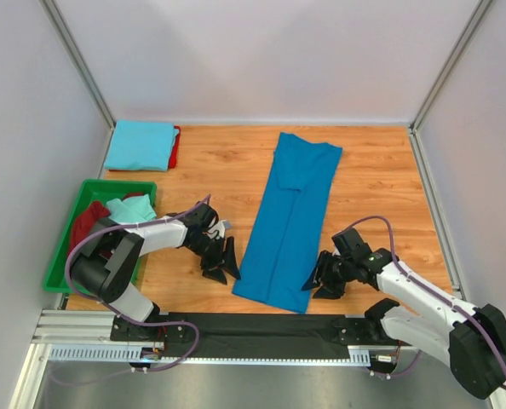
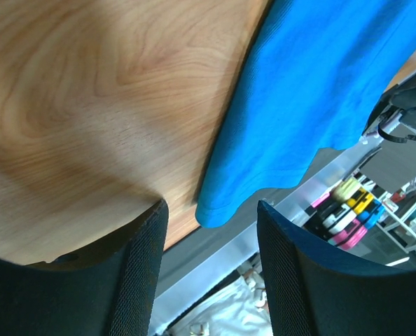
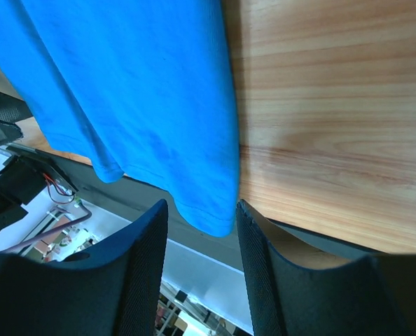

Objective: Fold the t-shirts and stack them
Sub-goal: Fold the tshirt

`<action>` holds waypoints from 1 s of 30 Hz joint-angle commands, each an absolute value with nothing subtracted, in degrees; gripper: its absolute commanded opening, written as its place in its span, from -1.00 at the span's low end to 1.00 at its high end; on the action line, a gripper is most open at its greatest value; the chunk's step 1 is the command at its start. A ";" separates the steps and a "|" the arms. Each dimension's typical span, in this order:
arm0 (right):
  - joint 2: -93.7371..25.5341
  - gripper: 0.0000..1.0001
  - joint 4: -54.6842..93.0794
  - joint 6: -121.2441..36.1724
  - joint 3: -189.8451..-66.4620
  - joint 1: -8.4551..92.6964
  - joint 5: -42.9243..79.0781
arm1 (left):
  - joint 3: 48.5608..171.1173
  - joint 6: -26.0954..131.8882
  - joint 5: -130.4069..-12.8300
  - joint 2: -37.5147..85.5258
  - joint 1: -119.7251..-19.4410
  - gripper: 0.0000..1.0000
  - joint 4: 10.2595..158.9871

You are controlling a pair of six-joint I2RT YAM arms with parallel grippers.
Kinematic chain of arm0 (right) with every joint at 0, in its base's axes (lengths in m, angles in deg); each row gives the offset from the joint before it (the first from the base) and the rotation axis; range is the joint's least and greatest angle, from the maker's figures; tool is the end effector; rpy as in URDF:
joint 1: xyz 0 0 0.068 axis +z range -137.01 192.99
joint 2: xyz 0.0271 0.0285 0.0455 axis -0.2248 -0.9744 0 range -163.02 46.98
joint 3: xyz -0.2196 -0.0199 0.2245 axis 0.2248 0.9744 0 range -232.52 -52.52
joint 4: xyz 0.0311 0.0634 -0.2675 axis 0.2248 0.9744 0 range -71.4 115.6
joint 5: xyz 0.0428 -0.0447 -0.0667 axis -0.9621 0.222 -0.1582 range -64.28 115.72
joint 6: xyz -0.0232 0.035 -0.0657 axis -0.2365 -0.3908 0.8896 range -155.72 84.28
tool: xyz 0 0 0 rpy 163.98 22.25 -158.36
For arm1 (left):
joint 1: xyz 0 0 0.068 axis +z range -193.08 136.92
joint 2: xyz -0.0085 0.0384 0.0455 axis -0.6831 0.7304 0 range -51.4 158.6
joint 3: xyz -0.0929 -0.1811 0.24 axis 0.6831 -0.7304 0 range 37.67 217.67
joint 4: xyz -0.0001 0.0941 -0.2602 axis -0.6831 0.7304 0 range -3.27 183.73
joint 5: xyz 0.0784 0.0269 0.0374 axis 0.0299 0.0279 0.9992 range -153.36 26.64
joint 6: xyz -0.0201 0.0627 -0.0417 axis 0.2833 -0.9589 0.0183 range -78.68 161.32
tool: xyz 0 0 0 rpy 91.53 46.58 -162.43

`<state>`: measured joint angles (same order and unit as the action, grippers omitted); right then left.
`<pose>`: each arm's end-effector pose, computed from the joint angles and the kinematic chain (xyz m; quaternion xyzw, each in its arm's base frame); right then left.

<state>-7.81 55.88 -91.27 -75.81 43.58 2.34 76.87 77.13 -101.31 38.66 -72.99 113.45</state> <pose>0.1123 0.0970 0.1530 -0.1716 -0.9478 -0.2686 0.0042 0.2040 -0.1646 0.1322 0.0133 -0.9407 0.3271 0.0895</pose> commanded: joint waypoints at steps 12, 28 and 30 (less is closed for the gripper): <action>-10.42 -0.07 48.31 -99.09 -71.15 51.05 5.86 | 73.79 78.23 -98.60 40.71 -75.51 0.17 110.55; -9.44 -0.33 43.57 -102.96 -66.50 52.28 5.68 | 72.04 78.14 -98.86 41.94 -75.78 -0.34 108.53; -10.06 -0.45 42.78 -102.96 -66.23 52.37 5.42 | 72.12 78.14 -99.04 42.38 -75.78 -0.52 108.09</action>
